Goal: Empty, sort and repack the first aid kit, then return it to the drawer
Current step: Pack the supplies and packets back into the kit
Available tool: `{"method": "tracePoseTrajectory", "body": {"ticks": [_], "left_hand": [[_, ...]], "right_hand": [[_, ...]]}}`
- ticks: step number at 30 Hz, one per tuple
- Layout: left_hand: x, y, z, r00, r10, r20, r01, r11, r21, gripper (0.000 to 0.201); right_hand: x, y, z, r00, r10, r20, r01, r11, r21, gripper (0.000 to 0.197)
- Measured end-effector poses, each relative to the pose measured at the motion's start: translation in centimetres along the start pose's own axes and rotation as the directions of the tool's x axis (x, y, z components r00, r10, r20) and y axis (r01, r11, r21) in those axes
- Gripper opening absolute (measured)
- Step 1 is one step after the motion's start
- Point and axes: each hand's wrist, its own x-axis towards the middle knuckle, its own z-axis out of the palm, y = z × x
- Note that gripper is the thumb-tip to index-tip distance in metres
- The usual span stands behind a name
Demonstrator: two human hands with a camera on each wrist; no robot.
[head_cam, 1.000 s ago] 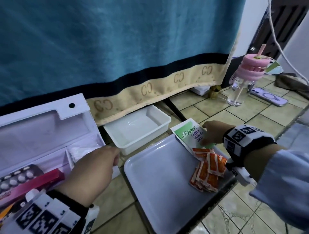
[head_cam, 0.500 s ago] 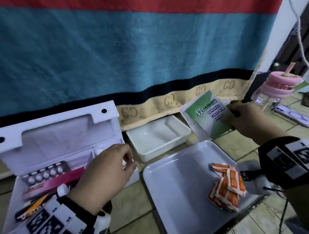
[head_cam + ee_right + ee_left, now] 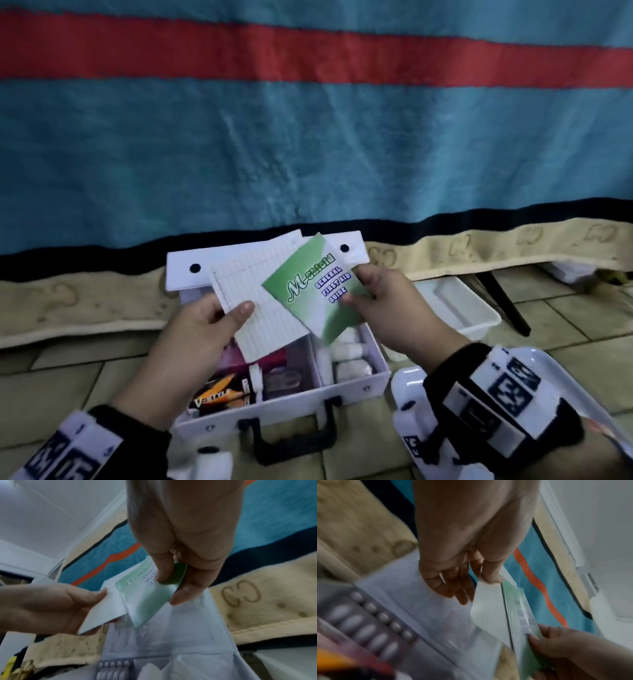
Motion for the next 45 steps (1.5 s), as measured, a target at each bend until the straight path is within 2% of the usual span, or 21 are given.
{"method": "tracePoseTrajectory", "body": {"ticks": [1,3,5,6,7,10,14,16,17,19,20,22,25,27,30,32,34,37,40,43,45], "left_hand": [[0.2,-0.2,-1.3,1.0,-0.02,-0.018,0.019,1.0,-0.024,0.014],[0.4,-0.4,-3.7,1.0,-0.013,-0.014,0.012,0.996,-0.09,0.02],[0.8,-0.4,-5.6,0.998,0.054,-0.008,-0.055,0.985,-0.163,0.06],[1.1,-0.4,-6.3,0.996,0.085,-0.024,-0.088,0.974,-0.208,0.073],[1.6,-0.3,-6.9,0.993,0.116,-0.031,-0.12,0.957,-0.265,0.075],[3.2,0.1,-8.2,0.98,0.201,-0.001,-0.182,0.884,-0.431,0.062],[4.8,-0.6,-10.2,0.97,0.241,0.034,-0.19,0.836,-0.515,0.061],[4.9,-1.1,-11.1,0.969,0.235,0.071,-0.184,0.888,-0.421,0.068],[4.9,-1.2,-11.4,0.967,0.23,0.113,-0.183,0.929,-0.323,0.071],[4.8,-1.0,-11.6,0.943,0.227,0.244,-0.221,0.974,-0.051,0.071],[4.9,-0.8,-11.4,0.921,0.239,0.307,-0.285,0.952,0.114,0.065],[5.2,-0.9,-10.9,0.89,0.253,0.379,-0.416,0.79,0.45,0.042],[4.8,-0.5,-9.9,0.894,0.195,0.404,-0.445,0.507,0.739,0.037],[4.2,-0.3,-9.4,0.91,0.149,0.386,-0.411,0.43,0.804,0.044],[3.8,0.0,-8.9,0.923,0.143,0.356,-0.384,0.379,0.842,0.035],[3.7,0.2,-8.8,0.925,0.134,0.355,-0.379,0.363,0.851,0.036],[3.8,0.3,-8.8,0.927,0.121,0.356,-0.376,0.341,0.862,0.038],[3.7,0.3,-8.8,0.922,0.112,0.372,-0.387,0.338,0.858,0.034],[3.3,0.5,-8.9,0.924,0.136,0.358,-0.382,0.392,0.837,0.032],[3.1,0.4,-9.1,0.915,0.171,0.365,-0.403,0.405,0.821,0.04],[3.1,0.2,-9.2,0.907,0.183,0.38,-0.422,0.422,0.802,0.034]], "right_hand": [[0.6,0.1,0.5,0.999,-0.006,0.034,0.007,1.0,-0.018,0.034],[1.5,0.1,1.5,0.984,0.003,0.181,-0.001,1.0,-0.014,0.03],[2.1,-0.1,2.7,0.947,0.01,0.32,-0.012,1.0,0.003,0.025],[2.5,-0.3,3.3,0.936,0.007,0.353,-0.013,1.0,0.014,0.024],[2.9,-0.7,3.9,0.933,-0.009,0.36,-0.001,1.0,0.03,0.026],[4.9,-2.3,5.5,0.957,-0.12,0.264,0.087,0.987,0.134,0.025],[8.1,-4.5,7.3,0.979,-0.203,-0.031,0.203,0.933,0.296,0.014],[9.0,-5.0,7.9,0.964,-0.226,-0.139,0.257,0.922,0.29,0.016],[9.2,-5.1,8.1,0.954,-0.245,-0.173,0.287,0.915,0.285,0.019],[9.2,-5.0,8.3,0.94,-0.259,-0.222,0.321,0.894,0.314,0.025],[9.2,-4.9,8.3,0.933,-0.266,-0.242,0.333,0.893,0.303,0.027],[9.3,-4.3,8.5,0.912,-0.297,-0.285,0.357,0.915,0.189,0.032],[9.2,-3.8,8.7,0.882,-0.369,-0.293,0.394,0.919,0.029,0.034],[9.0,-4.0,8.7,0.887,-0.38,-0.262,0.401,0.916,0.03,0.034],[8.8,-4.4,8.8,0.891,-0.358,-0.278,0.405,0.905,0.133,0.034],[9.0,-4.8,8.9,0.905,-0.307,-0.293,0.386,0.883,0.268,0.029],[9.3,-5.0,9.0,0.915,-0.27,-0.299,0.361,0.878,0.315,0.031],[9.5,-4.5,8.9,0.905,-0.324,-0.275,0.377,0.911,0.169,0.039],[9.3,-4.0,8.7,0.888,-0.393,-0.237,0.39,0.919,-0.063,0.042],[9.2,-3.7,8.3,0.792,-0.55,-0.266,0.492,0.832,-0.255,0.02],[9.3,-3.7,7.8,0.764,-0.599,-0.24,0.512,0.789,-0.339,0.016]]}}
